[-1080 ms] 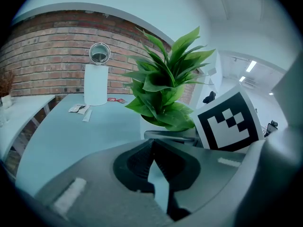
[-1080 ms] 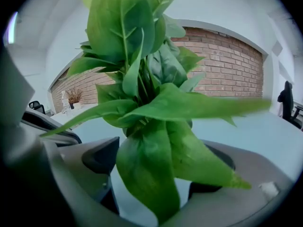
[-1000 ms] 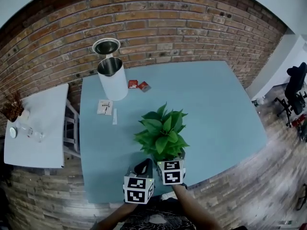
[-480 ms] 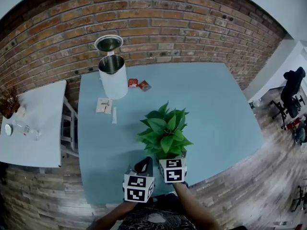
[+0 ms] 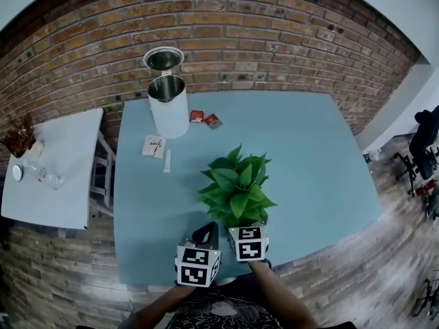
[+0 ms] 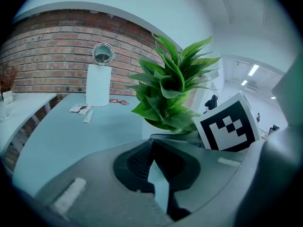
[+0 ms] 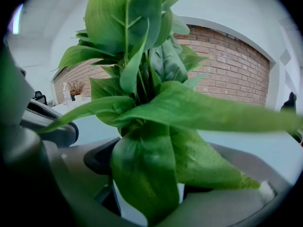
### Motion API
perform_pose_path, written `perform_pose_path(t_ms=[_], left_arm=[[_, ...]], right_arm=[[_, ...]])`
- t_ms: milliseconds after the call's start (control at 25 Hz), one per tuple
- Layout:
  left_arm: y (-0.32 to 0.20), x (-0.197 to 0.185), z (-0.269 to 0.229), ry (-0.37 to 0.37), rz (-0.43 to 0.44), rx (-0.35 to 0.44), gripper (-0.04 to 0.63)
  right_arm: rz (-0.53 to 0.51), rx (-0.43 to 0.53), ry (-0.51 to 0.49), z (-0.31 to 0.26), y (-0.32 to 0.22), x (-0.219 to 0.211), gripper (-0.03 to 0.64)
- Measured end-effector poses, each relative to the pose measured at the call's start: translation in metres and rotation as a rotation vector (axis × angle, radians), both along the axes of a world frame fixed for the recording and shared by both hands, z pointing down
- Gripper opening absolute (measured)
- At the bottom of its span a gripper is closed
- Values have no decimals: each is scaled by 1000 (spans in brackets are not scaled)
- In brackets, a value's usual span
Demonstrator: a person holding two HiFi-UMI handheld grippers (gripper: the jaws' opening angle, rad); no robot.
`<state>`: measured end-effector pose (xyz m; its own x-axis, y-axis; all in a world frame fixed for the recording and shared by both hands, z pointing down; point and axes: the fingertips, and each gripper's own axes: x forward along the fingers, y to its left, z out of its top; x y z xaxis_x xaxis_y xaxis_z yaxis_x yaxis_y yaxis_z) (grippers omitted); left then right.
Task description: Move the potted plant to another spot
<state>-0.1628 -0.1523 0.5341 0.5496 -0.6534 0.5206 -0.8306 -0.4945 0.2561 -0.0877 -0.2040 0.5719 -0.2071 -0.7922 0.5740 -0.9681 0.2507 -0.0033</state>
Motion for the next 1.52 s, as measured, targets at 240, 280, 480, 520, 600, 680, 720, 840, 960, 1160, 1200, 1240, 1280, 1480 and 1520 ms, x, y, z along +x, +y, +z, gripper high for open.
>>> perform_pose_path(t_ms=[240,280,480,520,600,680,720,840,960,1160,1200,1240,1280,1480,1520], left_arm=[[3,17,1,-21,-44,-3,0],[3,20,0,-22,-53,-2,0],[2,40,-1,-33,-85,3,0],[3,44,-1,-37,-90,3,0],[2,49,-1,-43,-101,7,0],[2,53,0,-49,-113,9,0],[1,56,0,-53,-117,10,0],[1,65,1,-58,-127,12,0],[1,75,1,-63,-133,15,0],[3,90,2,-74,-141,18,0],[3,93,2,-75,-143,20,0],[3,96,2,-76,-144,21,0],[4,99,1,-76,-144,23,0],[6,116,0,-81,-141,22,0],[6,118,0,-82,-141,22,0]], right_arm=[[-72,-5,3,0,1,8,411],[-84,-6,3,0,2,10,411],[-128,-1,0,-1,1,23,410],[-133,1,-1,-2,1,27,410],[-140,5,-2,-2,0,33,410],[-149,6,-4,-2,-1,38,408],[-153,6,-5,-1,-2,41,408],[-163,7,-8,-1,-2,49,408],[-174,9,-11,-1,-2,57,407],[-191,13,-11,0,-1,70,405],[-192,13,-12,-1,-1,73,405],[-192,13,-12,-1,-1,75,405],[-192,13,-12,-1,-1,79,405],[-192,15,-15,-2,-1,95,403],[-192,14,-16,-2,-1,98,403]])
